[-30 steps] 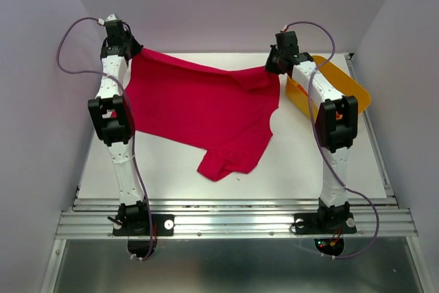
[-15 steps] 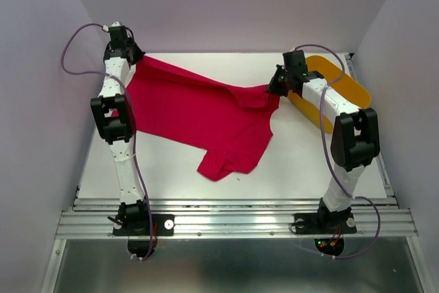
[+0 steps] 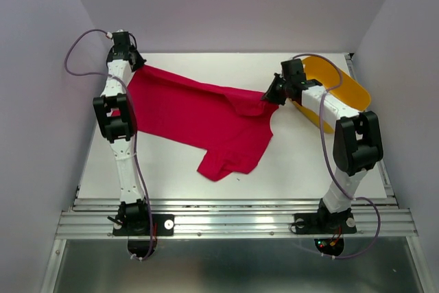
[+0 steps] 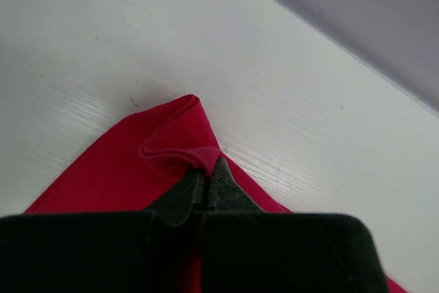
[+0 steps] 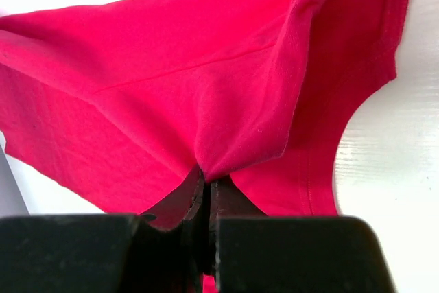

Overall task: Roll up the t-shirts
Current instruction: Fold the T-shirt at the center of the board.

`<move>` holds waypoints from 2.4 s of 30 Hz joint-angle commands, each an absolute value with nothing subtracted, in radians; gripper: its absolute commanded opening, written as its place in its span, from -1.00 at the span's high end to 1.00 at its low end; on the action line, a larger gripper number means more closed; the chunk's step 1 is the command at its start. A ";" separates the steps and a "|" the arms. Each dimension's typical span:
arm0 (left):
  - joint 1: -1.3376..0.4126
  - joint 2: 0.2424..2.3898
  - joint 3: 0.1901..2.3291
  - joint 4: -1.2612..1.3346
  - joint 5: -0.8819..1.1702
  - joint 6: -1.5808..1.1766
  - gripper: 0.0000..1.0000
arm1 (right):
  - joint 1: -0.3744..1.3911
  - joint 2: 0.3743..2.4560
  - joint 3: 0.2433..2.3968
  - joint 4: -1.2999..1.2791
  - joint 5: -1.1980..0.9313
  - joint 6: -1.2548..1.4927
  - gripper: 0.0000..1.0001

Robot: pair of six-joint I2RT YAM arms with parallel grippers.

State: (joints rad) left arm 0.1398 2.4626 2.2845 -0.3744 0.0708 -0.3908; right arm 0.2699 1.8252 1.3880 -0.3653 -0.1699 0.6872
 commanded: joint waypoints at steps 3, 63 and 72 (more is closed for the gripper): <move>0.150 2.445 2.379 -0.282 0.092 -0.376 1.00 | 0.275 1.801 1.428 -0.314 -0.123 0.693 0.99; 0.173 2.396 2.290 -0.469 -0.054 -0.256 1.00 | 0.307 1.750 1.312 -0.331 -0.288 0.758 0.99; 0.179 2.390 2.272 -0.532 -0.112 -0.235 1.00 | 0.316 1.701 1.174 -0.339 -0.236 0.773 0.55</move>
